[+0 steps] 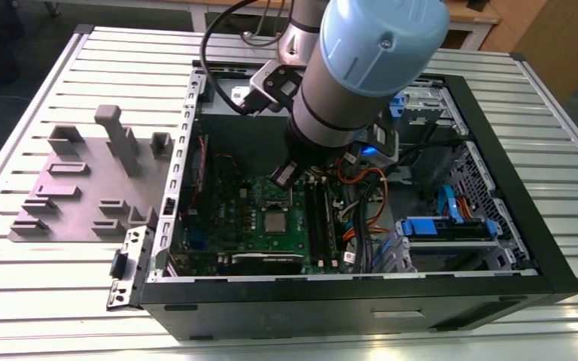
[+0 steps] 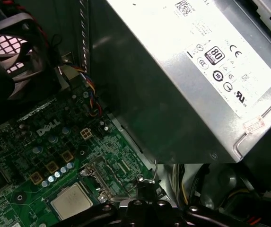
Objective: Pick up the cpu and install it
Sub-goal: 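Close the cpu cover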
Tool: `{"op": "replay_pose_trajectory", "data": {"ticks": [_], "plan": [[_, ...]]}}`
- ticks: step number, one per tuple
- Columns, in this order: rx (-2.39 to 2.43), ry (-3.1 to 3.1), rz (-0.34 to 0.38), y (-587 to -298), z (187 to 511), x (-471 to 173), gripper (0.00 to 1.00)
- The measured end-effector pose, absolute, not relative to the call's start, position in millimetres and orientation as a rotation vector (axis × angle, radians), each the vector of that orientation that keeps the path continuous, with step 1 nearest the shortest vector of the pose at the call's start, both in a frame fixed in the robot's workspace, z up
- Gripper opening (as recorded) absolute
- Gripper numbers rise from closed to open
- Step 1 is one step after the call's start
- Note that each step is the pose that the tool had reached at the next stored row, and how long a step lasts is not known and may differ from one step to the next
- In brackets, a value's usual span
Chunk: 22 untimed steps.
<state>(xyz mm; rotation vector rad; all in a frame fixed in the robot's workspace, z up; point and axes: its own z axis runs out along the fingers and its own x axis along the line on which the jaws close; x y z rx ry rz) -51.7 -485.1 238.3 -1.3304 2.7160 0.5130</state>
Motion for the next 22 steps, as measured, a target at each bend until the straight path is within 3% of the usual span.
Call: {"op": "replay_pose_trajectory", "data": {"ticks": [22], "plan": [[-1.341,2.712,0.514,-491.7,238.3,-51.8,0.11]]}}
